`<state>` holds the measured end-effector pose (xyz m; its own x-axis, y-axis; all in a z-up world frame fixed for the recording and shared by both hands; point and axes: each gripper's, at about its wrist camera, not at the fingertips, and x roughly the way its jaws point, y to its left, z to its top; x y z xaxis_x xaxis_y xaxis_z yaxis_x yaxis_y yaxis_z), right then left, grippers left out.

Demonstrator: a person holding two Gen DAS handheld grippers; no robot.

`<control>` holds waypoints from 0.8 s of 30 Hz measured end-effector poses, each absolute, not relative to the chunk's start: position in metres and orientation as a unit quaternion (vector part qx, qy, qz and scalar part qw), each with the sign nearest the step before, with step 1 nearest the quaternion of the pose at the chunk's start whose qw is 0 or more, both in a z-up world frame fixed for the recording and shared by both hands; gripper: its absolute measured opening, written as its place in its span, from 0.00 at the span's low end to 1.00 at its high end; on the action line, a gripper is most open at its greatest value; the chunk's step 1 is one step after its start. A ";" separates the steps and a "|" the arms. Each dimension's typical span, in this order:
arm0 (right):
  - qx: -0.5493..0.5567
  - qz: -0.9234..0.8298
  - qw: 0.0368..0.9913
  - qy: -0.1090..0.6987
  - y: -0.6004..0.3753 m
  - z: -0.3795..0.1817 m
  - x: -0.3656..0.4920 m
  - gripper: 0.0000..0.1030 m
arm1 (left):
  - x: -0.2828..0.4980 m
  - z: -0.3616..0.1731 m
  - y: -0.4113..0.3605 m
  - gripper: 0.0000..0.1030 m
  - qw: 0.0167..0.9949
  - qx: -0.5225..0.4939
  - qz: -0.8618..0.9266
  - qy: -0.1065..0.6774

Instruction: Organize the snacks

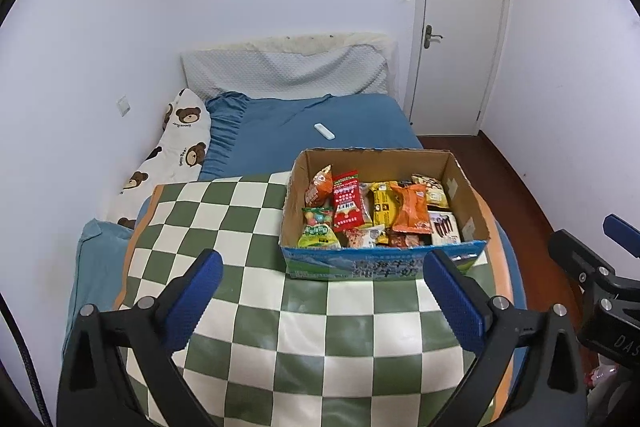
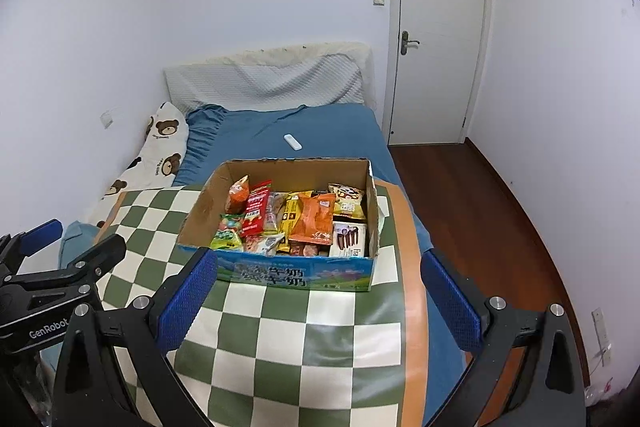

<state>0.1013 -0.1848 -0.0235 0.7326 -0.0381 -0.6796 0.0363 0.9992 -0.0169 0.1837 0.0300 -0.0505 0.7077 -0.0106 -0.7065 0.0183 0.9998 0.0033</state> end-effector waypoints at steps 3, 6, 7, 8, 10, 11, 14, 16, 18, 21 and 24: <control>0.001 -0.026 0.928 0.372 -0.188 -0.036 0.118 1.00 | 0.200 -0.061 0.027 1.00 0.923 0.011 0.000 0.385; 0.000 -0.033 0.925 0.379 -0.191 -0.050 0.136 1.00 | 0.215 -0.072 0.025 1.00 0.919 0.014 0.005 0.393; 0.000 -0.035 0.924 0.381 -0.192 -0.053 0.138 1.00 | 0.221 -0.077 0.024 1.00 0.918 0.017 0.008 0.395; -0.001 -0.038 0.923 0.383 -0.193 -0.058 0.145 1.00 | 0.226 -0.081 0.022 1.00 0.917 0.020 0.009 0.398; -0.001 -0.040 0.921 0.388 -0.195 -0.066 0.155 1.00 | 0.235 -0.088 0.020 1.00 0.915 0.023 0.012 0.403; -0.001 -0.042 0.919 0.392 -0.196 -0.072 0.161 1.00 | 0.240 -0.091 0.019 1.00 0.913 0.024 0.013 0.406; -0.002 -0.049 0.916 0.398 -0.198 -0.084 0.174 1.00 | 0.251 -0.100 0.017 1.00 0.910 0.024 0.014 0.414; -0.001 -0.052 0.915 0.401 -0.200 -0.089 0.180 1.00 | 0.257 -0.106 0.015 1.00 0.908 0.027 0.015 0.418; -0.001 -0.055 0.914 0.401 -0.200 -0.092 0.185 1.00 | 0.262 -0.110 0.014 1.00 0.907 0.028 0.017 0.421; -0.002 -0.057 0.915 0.400 -0.201 -0.094 0.191 1.00 | 0.269 -0.114 0.015 1.00 0.904 0.025 0.016 0.426; -0.002 -0.060 0.915 0.399 -0.201 -0.093 0.193 1.00 | 0.272 -0.116 0.015 1.00 0.904 0.023 0.016 0.426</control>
